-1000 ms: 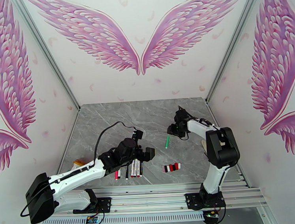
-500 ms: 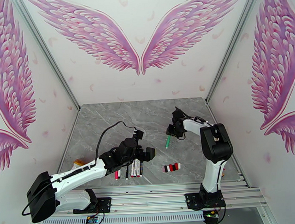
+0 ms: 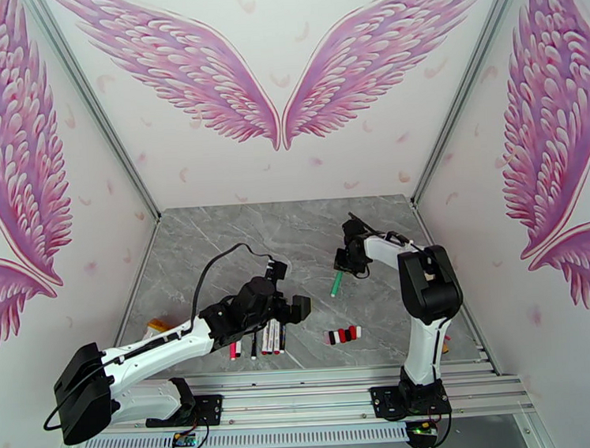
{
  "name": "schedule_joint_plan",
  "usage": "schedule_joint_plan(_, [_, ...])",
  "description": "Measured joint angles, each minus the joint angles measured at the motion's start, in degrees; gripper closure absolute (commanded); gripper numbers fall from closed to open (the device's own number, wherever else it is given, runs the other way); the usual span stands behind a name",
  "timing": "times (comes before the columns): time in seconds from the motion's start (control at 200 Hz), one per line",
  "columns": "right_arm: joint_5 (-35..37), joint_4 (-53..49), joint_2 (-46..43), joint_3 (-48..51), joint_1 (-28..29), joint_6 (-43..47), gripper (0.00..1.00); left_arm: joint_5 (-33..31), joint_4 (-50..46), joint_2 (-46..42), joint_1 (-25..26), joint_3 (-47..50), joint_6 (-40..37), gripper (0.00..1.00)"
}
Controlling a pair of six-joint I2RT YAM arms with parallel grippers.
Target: Open the pen caps
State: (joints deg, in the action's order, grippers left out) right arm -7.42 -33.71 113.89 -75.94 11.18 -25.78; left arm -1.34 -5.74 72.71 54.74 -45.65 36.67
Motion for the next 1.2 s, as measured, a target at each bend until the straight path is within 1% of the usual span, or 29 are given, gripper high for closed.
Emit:
schedule_joint_plan(0.18, [1.3, -0.7, 0.4, -0.7, 0.6, 0.1, 0.73, 0.0, -0.2, 0.0, 0.1, 0.0, 0.0, 0.01])
schedule_joint_plan(0.405, [2.5, -0.5, 0.6, -1.0, 1.4, 0.1, 0.79, -0.3, -0.2, 0.0, 0.1, 0.0, 0.8, 0.01])
schedule_joint_plan(0.68, [1.1, 3.3, -0.6, 0.2, 2.6, 0.1, 0.82, 1.1, 4.9, 0.0, 0.1, 2.4, 4.5, 0.01])
schedule_joint_plan(0.84, [-1.4, 5.7, -7.3, 3.6, 2.8, -0.6, 0.82, 2.4, 8.1, 0.5, -0.5, 3.0, 6.2, 0.03])
schedule_joint_plan(0.949, [-3.8, 8.2, -13.3, 6.4, 2.8, -1.7, 0.82, 3.8, 10.3, 1.3, -1.6, 3.1, 7.0, 0.06])
schedule_joint_plan(1.114, [-8.8, 12.5, -22.6, 12.1, 3.2, -4.7, 0.82, 7.6, 14.3, 3.5, -3.4, 3.1, 8.0, 0.1])
schedule_joint_plan(1.199, [-11.3, 14.7, -27.3, 15.4, 3.8, -6.9, 0.82, 9.4, 16.2, 4.9, -4.1, 3.1, 9.0, 0.14])
